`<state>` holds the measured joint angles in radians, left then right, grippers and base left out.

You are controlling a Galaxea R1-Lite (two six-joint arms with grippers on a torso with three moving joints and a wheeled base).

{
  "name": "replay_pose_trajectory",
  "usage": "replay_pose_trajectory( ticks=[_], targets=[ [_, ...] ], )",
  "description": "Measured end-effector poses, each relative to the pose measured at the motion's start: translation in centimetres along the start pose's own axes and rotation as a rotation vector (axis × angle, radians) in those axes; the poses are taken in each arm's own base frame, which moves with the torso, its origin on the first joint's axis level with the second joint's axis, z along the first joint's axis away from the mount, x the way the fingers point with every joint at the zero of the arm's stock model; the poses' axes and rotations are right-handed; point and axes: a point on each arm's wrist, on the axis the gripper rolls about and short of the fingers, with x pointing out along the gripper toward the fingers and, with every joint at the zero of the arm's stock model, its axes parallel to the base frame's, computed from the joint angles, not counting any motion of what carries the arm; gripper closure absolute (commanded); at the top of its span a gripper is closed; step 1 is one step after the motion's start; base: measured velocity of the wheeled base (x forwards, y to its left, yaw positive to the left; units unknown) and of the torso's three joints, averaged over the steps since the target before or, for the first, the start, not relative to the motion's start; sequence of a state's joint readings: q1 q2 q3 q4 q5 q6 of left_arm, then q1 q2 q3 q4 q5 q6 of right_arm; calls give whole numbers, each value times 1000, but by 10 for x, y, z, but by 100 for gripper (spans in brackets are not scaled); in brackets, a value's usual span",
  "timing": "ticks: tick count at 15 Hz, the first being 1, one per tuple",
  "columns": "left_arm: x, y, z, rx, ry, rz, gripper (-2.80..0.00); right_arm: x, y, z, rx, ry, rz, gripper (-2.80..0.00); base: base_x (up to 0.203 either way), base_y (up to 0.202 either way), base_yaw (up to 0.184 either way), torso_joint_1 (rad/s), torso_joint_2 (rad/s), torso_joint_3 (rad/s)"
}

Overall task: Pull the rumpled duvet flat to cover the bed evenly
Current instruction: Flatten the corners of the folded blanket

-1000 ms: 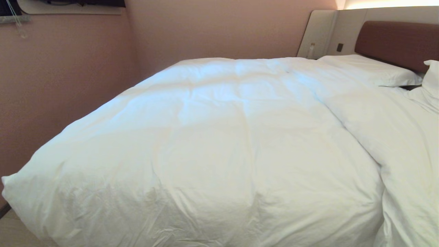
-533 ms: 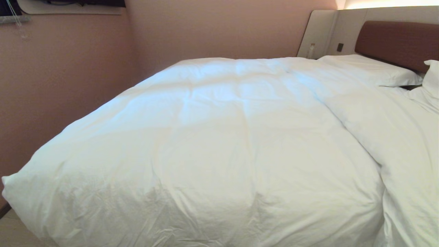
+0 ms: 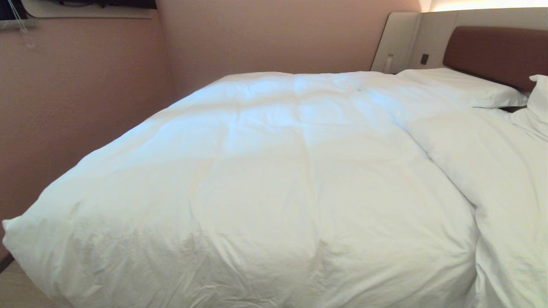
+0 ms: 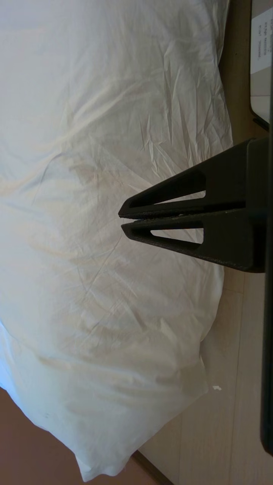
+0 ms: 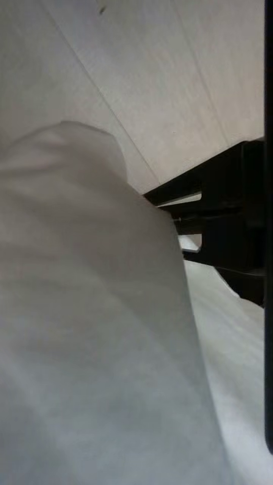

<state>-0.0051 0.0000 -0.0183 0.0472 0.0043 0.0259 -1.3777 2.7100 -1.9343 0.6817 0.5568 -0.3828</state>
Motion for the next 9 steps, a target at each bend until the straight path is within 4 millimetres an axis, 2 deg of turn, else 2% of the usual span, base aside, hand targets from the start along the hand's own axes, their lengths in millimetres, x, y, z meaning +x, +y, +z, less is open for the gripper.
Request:
replay_pose_trajectory(
  ticks=[9],
  targets=[
    [0, 0, 0, 0, 0, 0, 0, -3, -10, 3, -27, 36, -248, 0, 0, 0, 0, 0, 0, 0]
  ],
)
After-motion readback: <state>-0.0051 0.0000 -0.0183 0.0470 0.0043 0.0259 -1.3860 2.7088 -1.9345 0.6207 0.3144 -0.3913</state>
